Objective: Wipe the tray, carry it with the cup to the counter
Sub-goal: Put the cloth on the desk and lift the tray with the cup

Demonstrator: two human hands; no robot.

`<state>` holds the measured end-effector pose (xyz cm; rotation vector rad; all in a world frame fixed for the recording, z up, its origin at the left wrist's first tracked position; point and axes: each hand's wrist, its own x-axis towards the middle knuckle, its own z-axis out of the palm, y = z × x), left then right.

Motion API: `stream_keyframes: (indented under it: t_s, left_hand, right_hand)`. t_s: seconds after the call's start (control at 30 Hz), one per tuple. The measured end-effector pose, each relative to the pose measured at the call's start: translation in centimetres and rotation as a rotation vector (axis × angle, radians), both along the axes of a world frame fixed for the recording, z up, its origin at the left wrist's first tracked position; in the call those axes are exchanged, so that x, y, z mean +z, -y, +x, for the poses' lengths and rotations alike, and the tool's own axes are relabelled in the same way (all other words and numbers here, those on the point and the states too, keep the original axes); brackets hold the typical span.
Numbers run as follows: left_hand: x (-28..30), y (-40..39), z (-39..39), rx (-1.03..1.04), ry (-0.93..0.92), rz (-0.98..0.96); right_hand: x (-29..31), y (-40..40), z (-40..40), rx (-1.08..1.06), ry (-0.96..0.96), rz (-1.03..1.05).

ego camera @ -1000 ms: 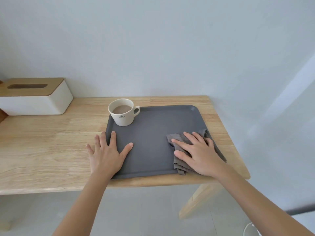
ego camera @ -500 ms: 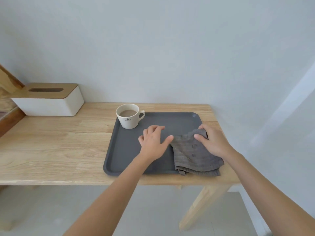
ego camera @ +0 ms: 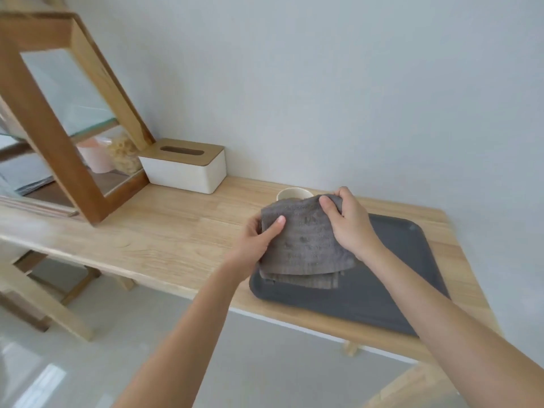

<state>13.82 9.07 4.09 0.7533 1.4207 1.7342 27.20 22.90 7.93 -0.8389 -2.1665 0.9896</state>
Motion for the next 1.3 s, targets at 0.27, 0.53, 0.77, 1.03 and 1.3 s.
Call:
stream_keyframes:
  t_s: [0.27, 0.53, 0.77, 1.03, 1.3]
  left_hand:
    - [-0.8, 6.3, -12.2, 0.349, -0.42, -0.519]
    - [-3.9, 6.7, -16.5, 0.332, -0.83, -0.846]
    - [-2.8, 3.8, -15.2, 0.394, -1.107, -0.974]
    - [-0.5, -4.8, -9.3, 0.008, -0.653, -0.368]
    - [-3.8, -8.3, -8.7, -0.158, -0.448, -0.273]
  right_hand:
    - [-3.4, 5.9, -12.1, 0.179, 0.139, -0.254]
    - [-6.3, 7.4, -15.2, 0.186, 0.326, -0.216]
    - [-4.1, 6.0, -12.2, 0.23, 0.292, 0.153]
    - [-2.7, -2.9, -6.1, -0.153, -0.02, 0.136]
    - [-5.4, -5.2, -5.1, 0.037, 0.235, -0.23]
